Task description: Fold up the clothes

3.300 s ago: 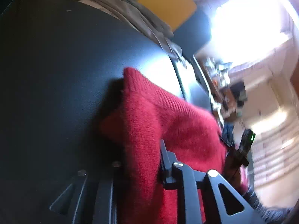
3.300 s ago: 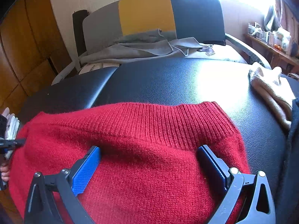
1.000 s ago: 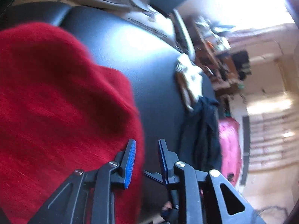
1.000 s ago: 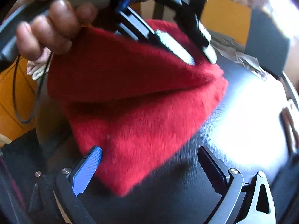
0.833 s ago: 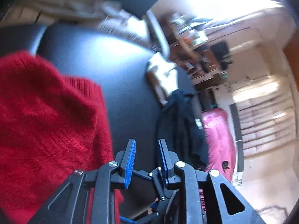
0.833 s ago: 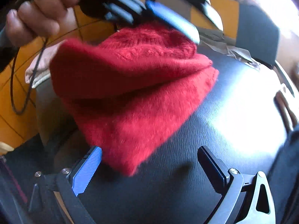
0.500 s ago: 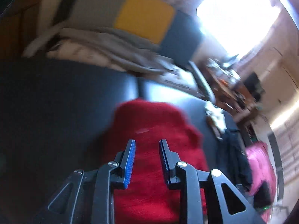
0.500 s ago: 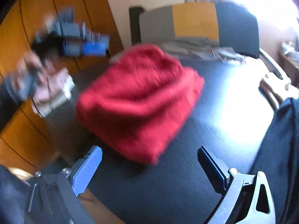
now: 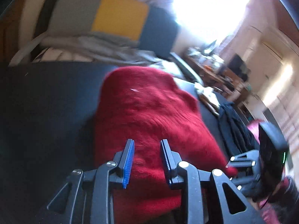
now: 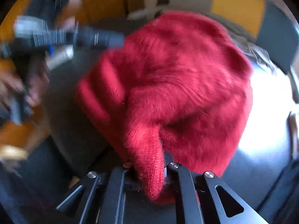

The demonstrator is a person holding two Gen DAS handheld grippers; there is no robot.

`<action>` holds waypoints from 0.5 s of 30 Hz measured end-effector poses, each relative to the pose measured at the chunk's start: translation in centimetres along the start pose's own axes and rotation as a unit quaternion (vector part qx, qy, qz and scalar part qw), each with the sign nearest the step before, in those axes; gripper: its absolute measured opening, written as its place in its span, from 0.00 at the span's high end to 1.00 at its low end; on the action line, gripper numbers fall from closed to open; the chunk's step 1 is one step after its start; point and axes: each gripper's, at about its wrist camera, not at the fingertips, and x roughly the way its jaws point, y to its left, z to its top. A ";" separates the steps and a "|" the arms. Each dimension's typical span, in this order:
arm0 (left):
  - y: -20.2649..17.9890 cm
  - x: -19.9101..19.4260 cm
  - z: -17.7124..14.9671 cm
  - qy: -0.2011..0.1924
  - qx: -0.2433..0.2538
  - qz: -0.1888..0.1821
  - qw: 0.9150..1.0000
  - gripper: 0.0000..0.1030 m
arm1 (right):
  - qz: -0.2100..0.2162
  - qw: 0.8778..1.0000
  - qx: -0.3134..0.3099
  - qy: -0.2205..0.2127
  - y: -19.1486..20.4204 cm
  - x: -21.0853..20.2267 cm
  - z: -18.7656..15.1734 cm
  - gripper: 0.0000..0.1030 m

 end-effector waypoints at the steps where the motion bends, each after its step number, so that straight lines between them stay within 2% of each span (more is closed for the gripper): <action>1: -0.5 0.4 -0.6 0.007 0.010 -0.001 1.000 0.72 | 0.020 0.998 0.046 -0.021 -1.3 -0.9 -1.2 0.91; 2: -0.7 1.3 -1.0 0.019 0.014 -0.006 1.000 0.72 | 0.037 0.994 0.096 -0.032 -2.7 -1.1 -2.7 0.91; 6: -1.5 2.8 -2.4 0.024 0.025 -0.018 0.999 0.72 | 0.086 0.976 0.192 -0.055 -5.4 -0.4 -7.3 0.91; 9: -2.0 2.9 -2.7 0.013 0.030 -0.016 0.999 0.71 | 0.108 0.972 0.202 -0.052 -5.5 -1.6 -7.2 0.63; 10: -2.0 3.0 -2.8 0.012 0.027 -0.017 0.999 0.70 | 0.113 0.971 0.204 -0.046 -5.5 -2.1 -7.0 0.42; 11: -2.0 3.0 -2.8 0.010 0.026 -0.018 0.999 0.70 | 0.114 0.970 0.205 -0.063 -5.7 -3.1 -6.5 0.28; 13: -1.9 3.0 -2.9 0.007 0.023 -0.019 1.000 0.70 | 0.117 0.967 0.205 -0.096 -6.1 -5.1 -5.5 0.22; 15: -1.9 3.0 -3.1 0.002 0.021 -0.021 1.000 0.70 | 0.108 0.964 0.205 -0.131 -6.6 -6.3 -4.0 0.22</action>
